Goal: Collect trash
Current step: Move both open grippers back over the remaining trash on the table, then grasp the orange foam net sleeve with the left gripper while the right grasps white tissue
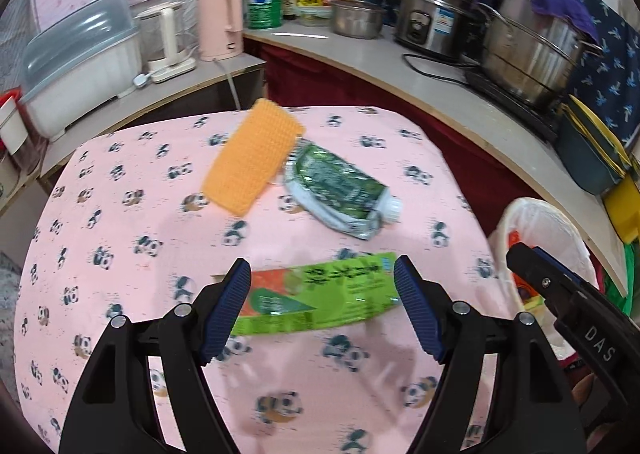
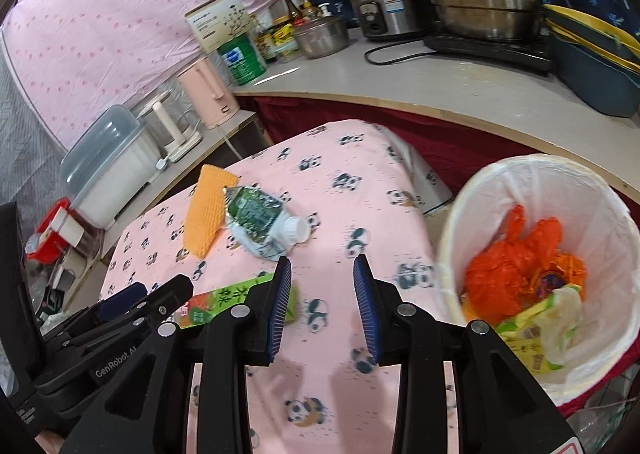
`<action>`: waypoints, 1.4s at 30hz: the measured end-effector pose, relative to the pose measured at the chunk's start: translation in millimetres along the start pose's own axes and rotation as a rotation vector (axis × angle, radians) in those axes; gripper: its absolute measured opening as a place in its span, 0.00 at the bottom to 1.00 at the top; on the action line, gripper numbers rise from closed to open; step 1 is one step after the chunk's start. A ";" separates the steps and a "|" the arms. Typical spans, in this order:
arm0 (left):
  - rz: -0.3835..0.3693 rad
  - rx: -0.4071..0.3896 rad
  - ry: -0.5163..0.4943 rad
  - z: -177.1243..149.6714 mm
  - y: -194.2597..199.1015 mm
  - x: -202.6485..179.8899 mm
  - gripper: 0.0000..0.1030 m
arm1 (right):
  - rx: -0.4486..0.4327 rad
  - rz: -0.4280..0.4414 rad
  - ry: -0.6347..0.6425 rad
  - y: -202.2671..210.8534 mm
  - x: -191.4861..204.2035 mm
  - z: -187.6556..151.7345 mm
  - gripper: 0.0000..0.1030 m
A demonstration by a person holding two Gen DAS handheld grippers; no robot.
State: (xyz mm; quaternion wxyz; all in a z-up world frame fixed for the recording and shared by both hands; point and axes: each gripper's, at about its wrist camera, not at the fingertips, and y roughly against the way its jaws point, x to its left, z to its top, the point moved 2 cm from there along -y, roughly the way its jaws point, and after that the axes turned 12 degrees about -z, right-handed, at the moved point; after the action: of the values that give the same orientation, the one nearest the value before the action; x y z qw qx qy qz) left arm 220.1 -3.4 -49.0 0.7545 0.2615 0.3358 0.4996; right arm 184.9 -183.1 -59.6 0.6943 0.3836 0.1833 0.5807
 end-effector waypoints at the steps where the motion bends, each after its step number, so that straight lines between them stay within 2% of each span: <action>1: 0.009 -0.002 0.010 2.0 0.1 9.3 0.68 | 0.004 0.004 0.007 -2.6 5.5 0.5 0.31; 9: 0.054 -0.014 0.065 18.6 -5.7 64.0 0.70 | 0.038 0.030 0.048 -35.6 47.8 7.6 0.33; 14: 0.066 -0.013 0.069 29.4 -20.8 88.5 0.78 | 0.063 0.037 0.054 -59.6 63.2 12.1 0.35; 19: 0.051 0.020 0.058 42.6 -50.8 109.1 0.78 | 0.076 0.044 0.061 -81.2 75.9 19.8 0.35; 29: 0.008 0.080 0.046 59.2 -112.1 124.4 0.78 | 0.098 0.058 0.059 -123.1 98.4 37.0 0.35; 30: 0.000 0.089 0.050 60.1 -117.2 125.4 0.76 | 0.100 0.058 0.060 -126.5 100.3 38.3 0.35; 32: -0.019 0.108 0.058 60.6 -124.0 127.0 0.66 | 0.103 0.059 0.062 -132.9 105.0 40.4 0.35; 37: -0.079 0.116 0.096 57.4 -118.5 128.4 0.29 | 0.104 0.067 0.077 -139.1 115.6 43.3 0.35; 40: -0.086 0.090 0.105 55.1 -103.9 129.9 0.22 | 0.101 0.078 0.090 -139.0 125.7 45.2 0.35; 42: -0.085 0.056 0.118 55.4 -89.1 133.3 0.21 | 0.098 0.091 0.104 -137.5 135.2 46.4 0.35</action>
State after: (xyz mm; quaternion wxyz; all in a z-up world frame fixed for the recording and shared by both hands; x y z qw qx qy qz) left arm 350.9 84.8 -111.5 0.7462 0.2382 0.4042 0.4722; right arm 343.9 -74.3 -106.7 0.6372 0.3943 0.2300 0.6210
